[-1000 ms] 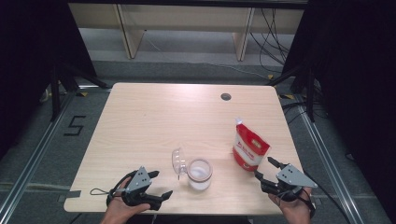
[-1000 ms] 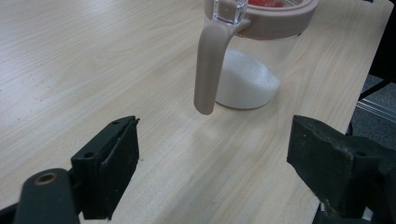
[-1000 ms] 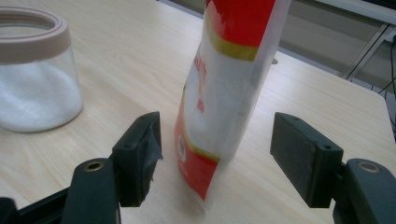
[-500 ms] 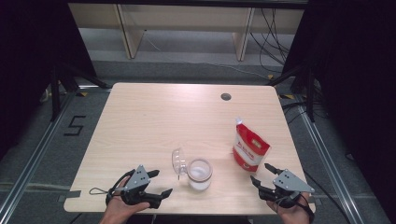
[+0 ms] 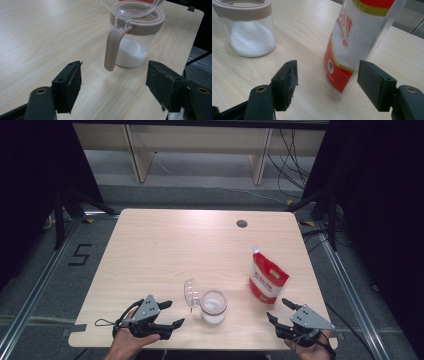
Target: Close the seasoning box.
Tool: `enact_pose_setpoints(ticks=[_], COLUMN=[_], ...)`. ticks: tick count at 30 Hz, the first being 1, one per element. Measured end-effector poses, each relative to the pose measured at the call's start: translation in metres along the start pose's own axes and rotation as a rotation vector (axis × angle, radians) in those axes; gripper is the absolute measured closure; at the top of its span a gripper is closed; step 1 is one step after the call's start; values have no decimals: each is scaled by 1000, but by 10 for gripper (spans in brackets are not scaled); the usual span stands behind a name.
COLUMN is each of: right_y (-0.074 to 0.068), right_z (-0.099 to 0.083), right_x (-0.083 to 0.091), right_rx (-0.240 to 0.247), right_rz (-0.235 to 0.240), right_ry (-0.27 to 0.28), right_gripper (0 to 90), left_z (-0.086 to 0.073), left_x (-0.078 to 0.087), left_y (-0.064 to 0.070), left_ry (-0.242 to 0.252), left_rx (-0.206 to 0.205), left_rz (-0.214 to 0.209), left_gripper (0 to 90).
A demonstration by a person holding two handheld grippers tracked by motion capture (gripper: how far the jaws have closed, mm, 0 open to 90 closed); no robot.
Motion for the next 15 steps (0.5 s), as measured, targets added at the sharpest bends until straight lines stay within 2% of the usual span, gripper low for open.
enact_pose_setpoints(ticks=[1,2,3,4,6,7,8,10,11,14,15], right_y=[0,-1,0,0,0,0,-1,-1,-1,-1,-1], right_z=[0,0,0,0,0,0,0,0,0,0,0], right_x=[0,0,0,0,-1,-1,-1,-1,-2,-1,-1], right_rx=[9,-7,21,21,26,23,17,6,23,23,7], right_rz=[-3,-2,-1,-1,3,6,7,8,1,0,6], right_ry=[-1,0,2,2,1,-1,-4,-8,-4,-2,-9], right_gripper=[335,336,336,336,336,336,336,336,336,336,336], left_z=[1,2,3,3,6,6,6,7,9,11,12], left_x=[1,1,3,3,5,6,6,6,6,5,5], left_y=[1,2,3,3,3,5,6,5,5,6,6], left_ry=[-2,3,2,2,13,11,15,15,20,23,22], left_rx=[-10,-5,-21,-21,-76,-52,-49,-52,-59,-66,-72], left_rz=[-4,-17,-10,-10,-22,-3,-6,-7,-3,-1,-1], left_gripper=[385,411,462,534,619,653,690,717,781,829,848])
Point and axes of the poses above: each handheld gripper's, and its own axes: x roughly backward along the jaws, z roughly out of its top, y roughly to its right, the point moved 1 cm from there along -x, roughly forward along the jaws, and after that the axes turned 11 degrees about z, right-handed, at the moved point
